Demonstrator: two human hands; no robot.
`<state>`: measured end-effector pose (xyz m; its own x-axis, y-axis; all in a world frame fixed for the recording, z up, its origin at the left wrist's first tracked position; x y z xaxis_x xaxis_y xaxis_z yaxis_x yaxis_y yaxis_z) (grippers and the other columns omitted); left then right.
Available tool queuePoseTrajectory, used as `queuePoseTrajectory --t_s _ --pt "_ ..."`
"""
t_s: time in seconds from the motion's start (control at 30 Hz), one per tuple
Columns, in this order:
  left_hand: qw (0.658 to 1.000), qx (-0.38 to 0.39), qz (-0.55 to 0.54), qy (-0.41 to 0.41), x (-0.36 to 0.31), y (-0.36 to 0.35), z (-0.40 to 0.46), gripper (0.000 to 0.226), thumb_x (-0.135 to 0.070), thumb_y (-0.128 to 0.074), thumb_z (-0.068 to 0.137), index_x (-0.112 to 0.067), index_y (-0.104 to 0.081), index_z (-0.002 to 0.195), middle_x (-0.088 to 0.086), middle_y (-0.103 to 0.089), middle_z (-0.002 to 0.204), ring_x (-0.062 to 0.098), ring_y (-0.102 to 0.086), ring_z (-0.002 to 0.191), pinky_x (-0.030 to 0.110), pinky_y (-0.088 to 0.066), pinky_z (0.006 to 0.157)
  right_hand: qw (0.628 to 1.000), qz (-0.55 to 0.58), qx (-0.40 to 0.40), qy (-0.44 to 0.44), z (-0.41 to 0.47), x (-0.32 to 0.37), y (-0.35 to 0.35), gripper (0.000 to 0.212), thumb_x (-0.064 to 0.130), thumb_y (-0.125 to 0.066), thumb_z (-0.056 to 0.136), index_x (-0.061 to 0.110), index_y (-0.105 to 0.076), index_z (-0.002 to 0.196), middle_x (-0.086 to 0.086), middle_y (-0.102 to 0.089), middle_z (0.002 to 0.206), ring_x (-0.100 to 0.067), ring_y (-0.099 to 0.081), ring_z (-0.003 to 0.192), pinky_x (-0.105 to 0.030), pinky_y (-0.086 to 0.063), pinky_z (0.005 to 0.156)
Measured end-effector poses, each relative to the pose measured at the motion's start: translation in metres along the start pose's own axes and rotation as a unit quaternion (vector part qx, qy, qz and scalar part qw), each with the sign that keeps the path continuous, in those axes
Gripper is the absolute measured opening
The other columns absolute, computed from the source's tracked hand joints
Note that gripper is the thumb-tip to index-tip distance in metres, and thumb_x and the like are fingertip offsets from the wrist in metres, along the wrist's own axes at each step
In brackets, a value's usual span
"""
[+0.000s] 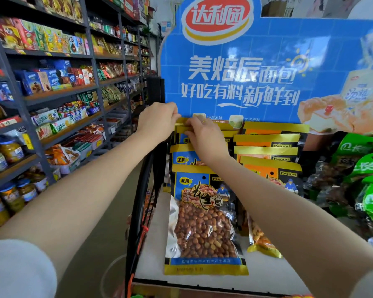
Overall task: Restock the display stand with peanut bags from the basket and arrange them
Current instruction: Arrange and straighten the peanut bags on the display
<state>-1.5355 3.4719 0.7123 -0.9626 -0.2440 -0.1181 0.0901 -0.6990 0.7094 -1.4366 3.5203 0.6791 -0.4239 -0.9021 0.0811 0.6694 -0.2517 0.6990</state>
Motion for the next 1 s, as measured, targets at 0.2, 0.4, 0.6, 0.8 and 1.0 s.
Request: queuePoseTrajectory --t_s 0.2,0.4,0.6,0.8,1.0 --pt "0.999 0.001 -0.045 0.007 0.002 0.001 -0.006 0.022 -0.026 -0.049 0.094 -0.006 -0.058 0.093 0.011 -0.064 0.083 0.032 -0.059 0.079 0.039 -0.045 0.063 0.995 -0.044 -0.073 -0.051 0.0 -0.037 0.042 0.025 0.014 -0.044 0.095 0.005 -0.058 0.114 -0.016 -0.061 0.112 -0.036 -0.054 0.103 -0.044 -0.045 0.079" --pt "0.997 -0.026 -0.069 -0.014 -0.002 0.008 -0.016 0.019 -0.025 -0.052 0.092 -0.007 -0.057 0.086 0.002 -0.049 0.084 0.022 -0.051 0.077 0.032 -0.035 0.06 0.991 -0.062 0.065 -0.097 0.005 -0.046 0.033 0.022 0.017 -0.043 0.095 0.003 -0.055 0.108 -0.019 -0.063 0.103 -0.037 -0.059 0.094 -0.04 -0.05 0.07" --pt "0.999 0.017 -0.005 -0.038 -0.01 0.006 -0.019 0.017 -0.022 -0.05 0.093 -0.008 -0.056 0.102 0.013 -0.064 0.095 0.03 -0.055 0.092 0.035 -0.038 0.065 0.99 -0.125 0.053 -0.042 -0.002 -0.039 0.034 0.024 0.017 -0.047 0.094 0.007 -0.055 0.113 -0.016 -0.05 0.123 -0.034 -0.046 0.112 -0.045 -0.044 0.086" --pt "0.993 0.001 -0.12 0.019 -0.005 0.007 -0.02 0.022 -0.017 -0.05 0.093 -0.007 -0.067 0.101 0.012 -0.071 0.093 0.029 -0.063 0.085 0.037 -0.05 0.076 0.993 -0.084 0.071 -0.031 0.001 -0.04 0.041 0.033 0.023 -0.039 0.098 0.012 -0.046 0.128 -0.014 -0.055 0.125 -0.035 -0.046 0.115 -0.045 -0.04 0.09" --pt "0.977 -0.018 -0.198 0.071 -0.004 0.008 -0.026 0.02 -0.015 -0.051 0.093 -0.005 -0.066 0.101 0.009 -0.07 0.096 0.016 -0.057 0.076 0.022 -0.038 0.072 0.99 -0.03 0.127 -0.045 -0.002 -0.051 0.046 0.026 0.026 -0.041 0.097 0.014 -0.061 0.107 -0.012 -0.061 0.107 -0.03 -0.056 0.095 -0.035 -0.044 0.069"
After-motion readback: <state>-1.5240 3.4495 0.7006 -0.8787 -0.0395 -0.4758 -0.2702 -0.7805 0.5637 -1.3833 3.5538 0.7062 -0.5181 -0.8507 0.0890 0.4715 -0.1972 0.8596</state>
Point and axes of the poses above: each hand's wrist, its own z-axis towards the middle knuckle, its own y-axis out of the back of the hand, x = y × z, the point moved 7 cm from there along z, towards the middle knuckle
